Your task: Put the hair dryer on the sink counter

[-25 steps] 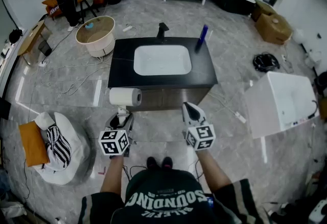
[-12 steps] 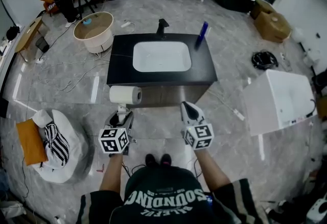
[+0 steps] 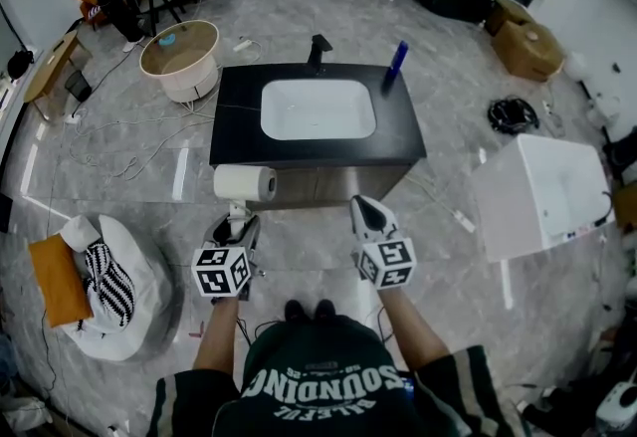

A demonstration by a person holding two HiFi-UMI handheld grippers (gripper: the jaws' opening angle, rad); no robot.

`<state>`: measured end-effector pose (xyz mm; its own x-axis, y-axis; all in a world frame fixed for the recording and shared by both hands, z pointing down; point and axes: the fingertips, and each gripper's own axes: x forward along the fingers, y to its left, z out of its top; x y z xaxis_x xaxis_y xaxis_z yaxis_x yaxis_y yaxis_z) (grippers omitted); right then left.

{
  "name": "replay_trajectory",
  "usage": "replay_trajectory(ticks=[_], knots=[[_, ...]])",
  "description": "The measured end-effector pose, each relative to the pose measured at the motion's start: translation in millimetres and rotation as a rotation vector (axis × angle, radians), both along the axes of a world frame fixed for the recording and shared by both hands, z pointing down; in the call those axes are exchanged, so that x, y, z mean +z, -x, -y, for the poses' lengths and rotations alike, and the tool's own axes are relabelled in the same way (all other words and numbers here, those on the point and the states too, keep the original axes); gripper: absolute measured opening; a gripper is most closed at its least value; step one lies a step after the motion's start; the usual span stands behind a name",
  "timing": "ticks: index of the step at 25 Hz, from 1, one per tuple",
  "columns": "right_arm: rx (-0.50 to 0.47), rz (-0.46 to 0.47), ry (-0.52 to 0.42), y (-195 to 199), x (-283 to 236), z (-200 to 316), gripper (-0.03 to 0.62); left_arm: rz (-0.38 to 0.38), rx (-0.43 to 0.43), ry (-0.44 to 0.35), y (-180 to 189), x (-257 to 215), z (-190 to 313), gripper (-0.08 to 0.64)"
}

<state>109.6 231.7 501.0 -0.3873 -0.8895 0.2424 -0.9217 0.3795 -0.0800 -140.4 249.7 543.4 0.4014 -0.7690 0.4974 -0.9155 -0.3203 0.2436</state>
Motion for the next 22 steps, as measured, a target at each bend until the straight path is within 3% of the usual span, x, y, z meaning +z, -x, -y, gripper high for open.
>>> replay_trajectory(ticks=[11, 22], knots=[[0.055, 0.013, -0.008, 8.1, -1.4, 15.2, 0.000, 0.003, 0.037, -0.007, 14.3, 1.7, 23.9, 0.224], [0.076, 0.030, 0.021, -4.2, 19.6, 60.0, 0.000, 0.010, 0.050, 0.013, 4.2, 16.1, 70.7, 0.224]])
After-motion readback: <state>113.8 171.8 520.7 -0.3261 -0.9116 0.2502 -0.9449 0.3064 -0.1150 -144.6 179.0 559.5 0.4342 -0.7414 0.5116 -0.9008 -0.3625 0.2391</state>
